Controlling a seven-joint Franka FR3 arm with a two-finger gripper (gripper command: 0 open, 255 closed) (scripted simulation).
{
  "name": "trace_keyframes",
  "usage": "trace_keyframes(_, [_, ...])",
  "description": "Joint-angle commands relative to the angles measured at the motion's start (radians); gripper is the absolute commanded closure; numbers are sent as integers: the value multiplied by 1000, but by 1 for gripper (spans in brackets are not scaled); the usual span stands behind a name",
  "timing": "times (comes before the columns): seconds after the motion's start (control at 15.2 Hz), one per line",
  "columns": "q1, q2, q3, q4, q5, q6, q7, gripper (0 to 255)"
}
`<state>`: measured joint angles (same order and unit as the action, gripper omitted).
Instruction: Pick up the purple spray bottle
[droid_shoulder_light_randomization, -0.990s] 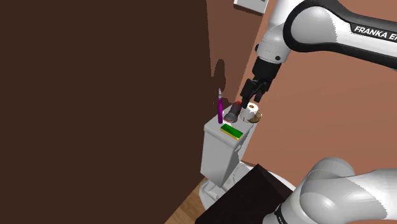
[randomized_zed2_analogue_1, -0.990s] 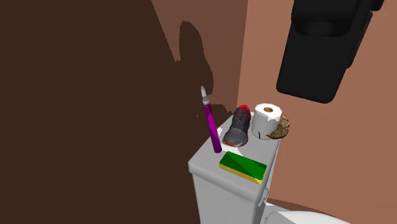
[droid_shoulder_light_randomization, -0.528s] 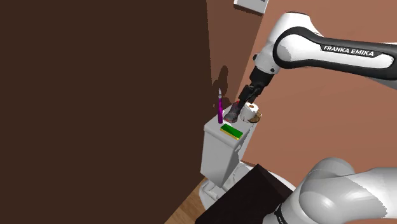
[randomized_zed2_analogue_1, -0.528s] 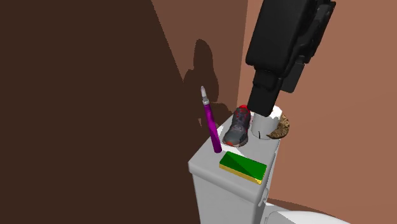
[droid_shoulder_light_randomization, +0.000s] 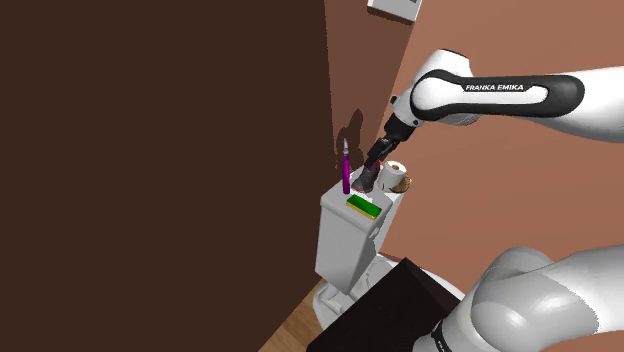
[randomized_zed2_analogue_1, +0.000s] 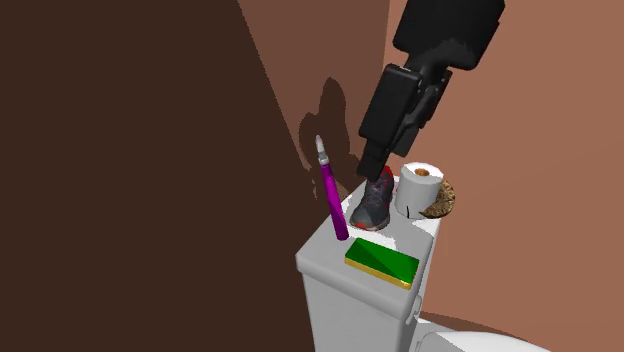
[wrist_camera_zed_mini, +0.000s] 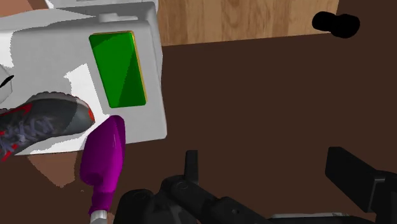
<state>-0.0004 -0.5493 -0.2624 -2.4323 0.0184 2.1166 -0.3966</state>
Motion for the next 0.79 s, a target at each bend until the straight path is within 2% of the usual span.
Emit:
trace_keyframes(0.0, [11, 55, -54, 8, 22, 73, -77, 0])
trace_keyframes(0.2, [45, 151, -130, 41, 84, 165, -192, 0])
trace_keyframes(0.4, [91, 259, -210, 92, 183, 238, -328, 0])
trace_keyframes(0.53, [125, 338, -263, 138, 274, 272, -433, 0])
trace_keyframes(0.73, [162, 469, -330, 225, 446, 291, -609, 0])
